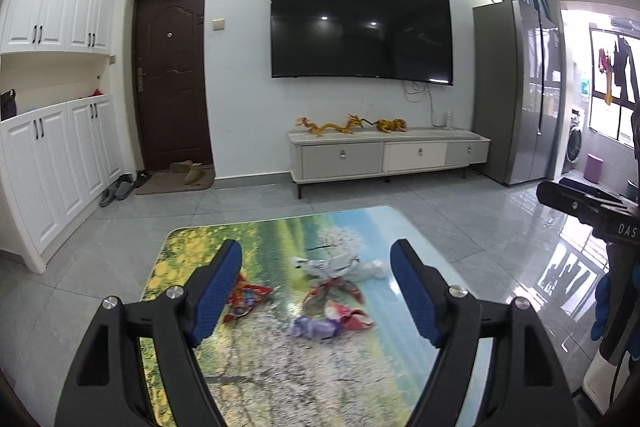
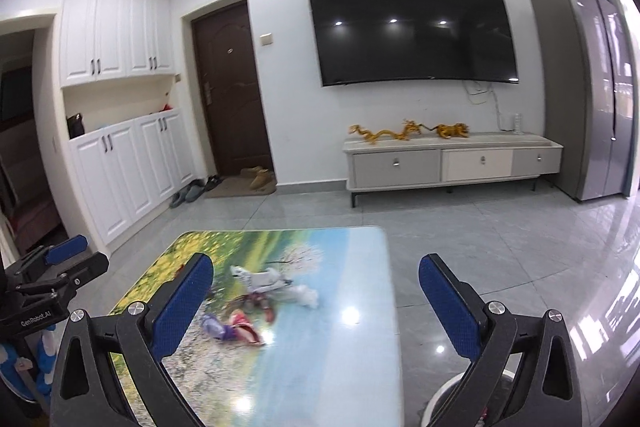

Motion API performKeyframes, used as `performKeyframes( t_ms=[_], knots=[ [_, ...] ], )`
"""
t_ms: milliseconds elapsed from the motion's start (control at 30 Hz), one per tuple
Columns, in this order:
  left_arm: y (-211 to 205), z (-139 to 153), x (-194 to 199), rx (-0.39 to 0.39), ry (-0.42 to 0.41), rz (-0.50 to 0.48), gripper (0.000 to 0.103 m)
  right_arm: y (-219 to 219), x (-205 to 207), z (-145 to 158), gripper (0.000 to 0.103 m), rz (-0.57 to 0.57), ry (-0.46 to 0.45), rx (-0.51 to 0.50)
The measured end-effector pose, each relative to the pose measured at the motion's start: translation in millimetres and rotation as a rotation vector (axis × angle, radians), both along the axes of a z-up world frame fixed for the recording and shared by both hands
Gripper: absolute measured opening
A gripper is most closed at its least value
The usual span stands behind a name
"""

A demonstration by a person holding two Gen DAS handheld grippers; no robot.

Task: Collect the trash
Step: 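Open the left gripper over the bin and move both grippers back to the table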

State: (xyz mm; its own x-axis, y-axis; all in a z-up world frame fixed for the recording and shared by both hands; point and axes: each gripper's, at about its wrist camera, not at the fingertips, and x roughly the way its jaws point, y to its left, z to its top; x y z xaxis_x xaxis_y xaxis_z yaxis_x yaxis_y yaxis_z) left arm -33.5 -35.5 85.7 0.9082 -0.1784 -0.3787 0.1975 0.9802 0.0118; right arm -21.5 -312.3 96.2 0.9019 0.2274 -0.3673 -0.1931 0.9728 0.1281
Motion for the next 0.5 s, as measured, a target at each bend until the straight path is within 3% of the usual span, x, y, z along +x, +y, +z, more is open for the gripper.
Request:
performKeyframes(
  t_ms=[267, 500],
  knots=[
    [43.7, -16.6, 3.7, -0.035, 0.037, 0.063, 0.076, 44.0, 7.8, -4.9, 0.103, 0.06, 0.04, -0.03],
    [75.3, -38.8, 7.6, -0.056, 0.058, 0.125, 0.076, 55.1, 17.8, -15.6, 0.103, 0.072, 0.085, -0.021]
  ],
)
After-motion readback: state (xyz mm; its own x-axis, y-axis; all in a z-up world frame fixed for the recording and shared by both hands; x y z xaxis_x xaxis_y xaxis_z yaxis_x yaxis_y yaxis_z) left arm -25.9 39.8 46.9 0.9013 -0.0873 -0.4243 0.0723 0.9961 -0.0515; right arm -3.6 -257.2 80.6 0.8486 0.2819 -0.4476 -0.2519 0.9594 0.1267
